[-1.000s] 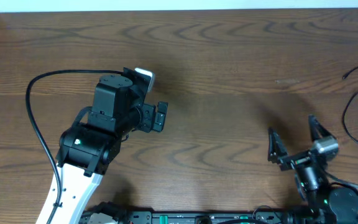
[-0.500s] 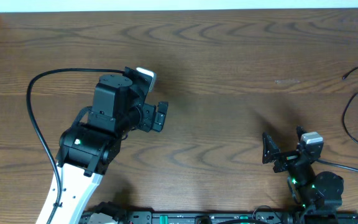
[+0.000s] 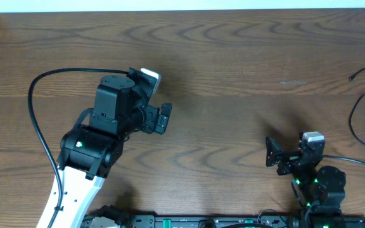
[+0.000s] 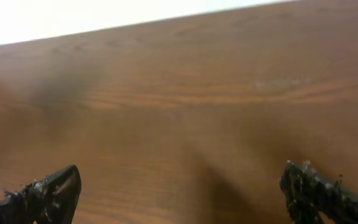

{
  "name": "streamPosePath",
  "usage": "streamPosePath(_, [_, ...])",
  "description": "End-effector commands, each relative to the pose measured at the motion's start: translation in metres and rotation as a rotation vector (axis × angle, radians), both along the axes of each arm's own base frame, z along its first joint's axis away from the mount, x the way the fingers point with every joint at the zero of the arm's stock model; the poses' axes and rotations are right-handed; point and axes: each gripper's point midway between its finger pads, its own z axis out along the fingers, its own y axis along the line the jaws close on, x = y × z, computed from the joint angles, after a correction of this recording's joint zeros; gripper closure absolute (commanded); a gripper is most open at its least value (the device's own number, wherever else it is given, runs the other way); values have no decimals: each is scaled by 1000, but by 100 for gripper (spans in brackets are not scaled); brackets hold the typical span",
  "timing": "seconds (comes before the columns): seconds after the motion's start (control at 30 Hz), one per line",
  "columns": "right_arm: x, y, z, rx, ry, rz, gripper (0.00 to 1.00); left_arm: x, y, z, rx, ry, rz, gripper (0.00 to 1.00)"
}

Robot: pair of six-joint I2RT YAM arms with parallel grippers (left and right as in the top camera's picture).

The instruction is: Untangle cables

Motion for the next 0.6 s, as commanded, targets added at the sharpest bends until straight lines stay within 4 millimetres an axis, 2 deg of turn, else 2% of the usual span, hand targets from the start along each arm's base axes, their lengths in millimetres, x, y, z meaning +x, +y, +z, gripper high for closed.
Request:
streamPosePath(0.0, [5,1,11,-102,-80,42,1,2,2,5,26,-28,-13,0])
streamPosePath(0.07, [9,4,33,-134,-180,64,1,2,2,5,32,-32,-19,0])
streamPosePath(0.13, [13,4,65,-135,-318,53,1,2,2,6,30,-35,-19,0])
streamPosePath(0.2, [14,4,86,-110,-411,42,1,3,2,7,29,-38,-19,0])
streamPosePath(0.23, [14,4,88,-92,-428,38,1,3,1,7,28,-42,-19,0])
streamPosePath(0.4, [16,3,68,-55,-388,26,1,5,1,9,24,-52,-19,0])
streamPosePath(0.5, [16,3,68,-54,-389,26,1,5,1,9,24,-51,-18,0])
streamPosePath(0.57, [16,3,51,-44,-315,26,1,4,0,9,19,-50,-24,0])
